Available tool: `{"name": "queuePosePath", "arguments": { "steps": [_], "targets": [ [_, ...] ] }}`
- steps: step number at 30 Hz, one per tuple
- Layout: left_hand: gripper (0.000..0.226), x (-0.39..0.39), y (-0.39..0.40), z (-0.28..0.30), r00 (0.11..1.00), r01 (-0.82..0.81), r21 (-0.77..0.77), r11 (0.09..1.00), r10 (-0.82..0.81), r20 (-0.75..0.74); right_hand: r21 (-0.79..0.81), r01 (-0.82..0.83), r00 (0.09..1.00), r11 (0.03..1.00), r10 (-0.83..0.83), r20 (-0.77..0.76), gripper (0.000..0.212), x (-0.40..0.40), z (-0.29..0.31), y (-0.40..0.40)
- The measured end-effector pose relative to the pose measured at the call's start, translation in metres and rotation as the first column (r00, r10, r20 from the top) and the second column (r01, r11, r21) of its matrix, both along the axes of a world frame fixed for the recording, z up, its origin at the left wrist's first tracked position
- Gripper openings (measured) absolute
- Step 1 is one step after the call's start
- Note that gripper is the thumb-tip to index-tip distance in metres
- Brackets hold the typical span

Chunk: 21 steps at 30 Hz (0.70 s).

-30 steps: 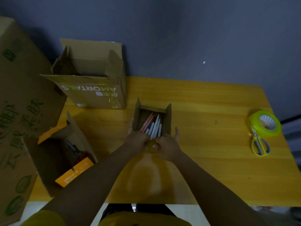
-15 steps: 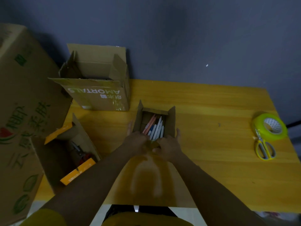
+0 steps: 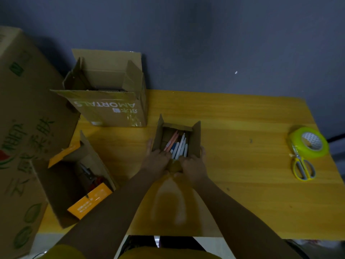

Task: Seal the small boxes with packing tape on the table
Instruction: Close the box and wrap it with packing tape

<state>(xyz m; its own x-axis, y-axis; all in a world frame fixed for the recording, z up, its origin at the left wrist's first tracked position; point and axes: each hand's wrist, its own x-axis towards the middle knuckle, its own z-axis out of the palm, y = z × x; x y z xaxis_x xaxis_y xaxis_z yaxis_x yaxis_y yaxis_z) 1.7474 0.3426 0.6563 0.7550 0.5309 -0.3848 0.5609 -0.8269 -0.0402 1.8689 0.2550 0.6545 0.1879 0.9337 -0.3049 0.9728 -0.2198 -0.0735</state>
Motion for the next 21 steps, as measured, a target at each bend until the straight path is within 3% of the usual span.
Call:
{"name": "queuePosePath", "arguments": {
  "steps": [4, 7, 10, 14, 21],
  "targets": [
    [0.023, 0.000, 0.005, 0.003, 1.000, -0.001, -0.064, 0.998, 0.002, 0.013, -0.062, -0.031, 0.999, 0.998, 0.029, -0.041, 0.029, 0.005, 0.003, 0.001],
    [0.008, -0.003, 0.009, 0.005, 0.997, -0.034, -0.149, 0.988, 0.044, 0.064, -0.001, 0.004, 0.994, 1.000, -0.004, -0.111, 0.030, 0.005, 0.009, 0.001],
    [0.015, -0.004, 0.008, 0.005, 0.990, -0.044, -0.213, 0.976, 0.072, 0.123, 0.095, 0.077, 0.985, 0.992, -0.061, -0.161, 0.024, 0.003, 0.011, -0.001],
    [0.021, -0.001, 0.005, 0.009, 0.953, -0.077, -0.271, 0.959, 0.151, 0.263, 0.101, 0.132, 0.972, 0.986, -0.109, -0.207, 0.024, 0.004, 0.004, -0.003],
    [0.024, 0.001, 0.006, 0.009, 0.954, -0.103, -0.276, 0.956, 0.173, 0.244, -0.013, -0.026, 0.981, 1.000, 0.023, -0.192, 0.018, 0.013, 0.013, -0.001]
  ]
}}
